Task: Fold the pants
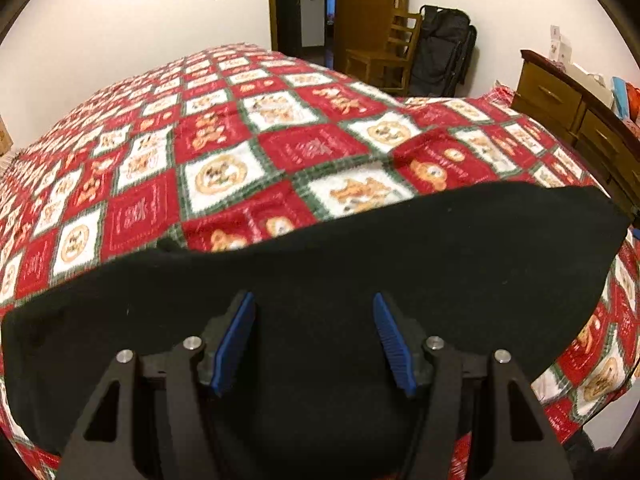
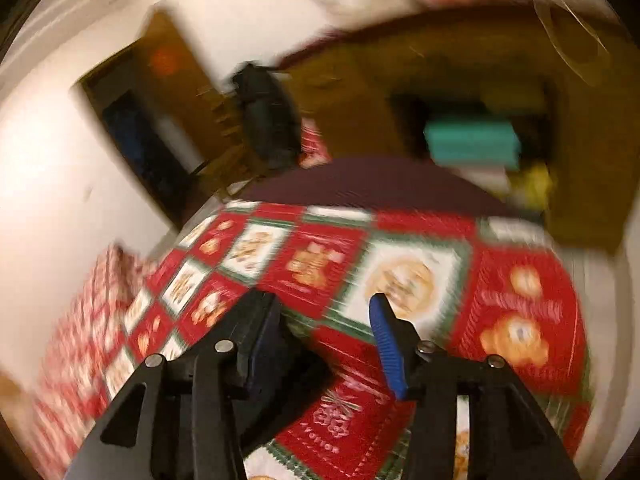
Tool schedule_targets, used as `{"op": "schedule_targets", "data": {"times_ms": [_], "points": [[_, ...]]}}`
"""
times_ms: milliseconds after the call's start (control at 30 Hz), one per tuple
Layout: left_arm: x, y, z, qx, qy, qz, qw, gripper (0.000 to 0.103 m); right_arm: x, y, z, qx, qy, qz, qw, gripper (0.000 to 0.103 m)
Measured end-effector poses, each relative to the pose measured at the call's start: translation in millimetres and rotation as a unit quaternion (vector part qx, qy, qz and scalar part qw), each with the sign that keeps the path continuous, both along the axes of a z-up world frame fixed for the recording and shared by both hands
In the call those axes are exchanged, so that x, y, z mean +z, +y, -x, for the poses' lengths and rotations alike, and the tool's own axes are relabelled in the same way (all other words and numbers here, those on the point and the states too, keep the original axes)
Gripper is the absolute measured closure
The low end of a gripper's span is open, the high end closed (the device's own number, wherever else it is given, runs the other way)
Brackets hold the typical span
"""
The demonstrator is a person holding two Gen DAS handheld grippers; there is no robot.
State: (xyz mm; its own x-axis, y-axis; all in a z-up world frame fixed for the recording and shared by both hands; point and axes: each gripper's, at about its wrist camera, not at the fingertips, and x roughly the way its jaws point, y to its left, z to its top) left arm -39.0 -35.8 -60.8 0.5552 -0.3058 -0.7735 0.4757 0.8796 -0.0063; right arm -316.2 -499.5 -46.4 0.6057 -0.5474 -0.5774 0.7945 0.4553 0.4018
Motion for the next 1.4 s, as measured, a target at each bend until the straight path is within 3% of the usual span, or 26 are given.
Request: {"op": "schedule_targets", "data": {"times_ms": [33, 133, 233, 333, 433, 567, 600, 667, 733, 967, 1167, 1333, 1400], "points": [[3, -4, 1, -0.006, -0.004, 0.002, 1.0, 0.039, 5, 5, -13, 0.034, 0.015, 0.016, 0.999, 0.071], [12, -20, 3, -0.031, -0.017, 0.008, 0.9993, 0.039, 6, 14, -59, 0.13, 0.036, 0.018, 0.991, 0.073], [17, -44, 6, -0.055, -0.026, 0.012, 0.9981, 0.039, -10, 5, -93, 0.158, 0.039, -0.016, 0.987, 0.073], [12, -69, 6, -0.071, -0.013, 0.001, 0.9974, 0.039, -33, -6, -111, 0.137, 0.081, -0.048, 0.986, 0.075], [2, -87, 6, -0.075, 0.001, -0.022, 0.9969, 0.039, -37, -7, -115, 0.133, 0.092, -0.03, 0.986, 0.075], [-3, -98, 6, -0.067, 0.005, -0.04, 0.9969, 0.039, -27, 2, -95, 0.108, 0.07, -0.044, 0.991, 0.071], [-3, -100, 5, -0.065, 0.005, -0.043, 0.9969, 0.039, -23, 6, -88, 0.099, 0.058, -0.046, 0.992, 0.067], [-1, -101, 6, -0.063, 0.002, -0.045, 0.997, 0.037, -17, 18, -59, 0.065, 0.019, -0.046, 0.997, 0.038], [0, -101, 7, -0.06, -0.005, -0.048, 0.997, 0.034, -13, 29, -35, 0.035, -0.014, -0.048, 0.998, 0.032], [0, -99, 5, -0.052, 0.002, -0.043, 0.9977, 0.029, -44, 34, -18, 0.02, -0.015, -0.115, 0.993, 0.032], [10, -84, 7, -0.043, 0.006, -0.018, 0.9989, 0.019, -45, 21, -44, 0.025, -0.015, -0.103, 0.994, 0.032], [13, -82, 6, -0.03, 0.009, -0.013, 0.9994, 0.019, -46, 16, -51, -0.009, -0.026, -0.098, 0.995, 0.033], [13, -81, 5, -0.03, 0.01, -0.014, 0.9994, 0.019, -48, 16, -50, -0.02, -0.044, -0.11, 0.993, 0.048]]}}
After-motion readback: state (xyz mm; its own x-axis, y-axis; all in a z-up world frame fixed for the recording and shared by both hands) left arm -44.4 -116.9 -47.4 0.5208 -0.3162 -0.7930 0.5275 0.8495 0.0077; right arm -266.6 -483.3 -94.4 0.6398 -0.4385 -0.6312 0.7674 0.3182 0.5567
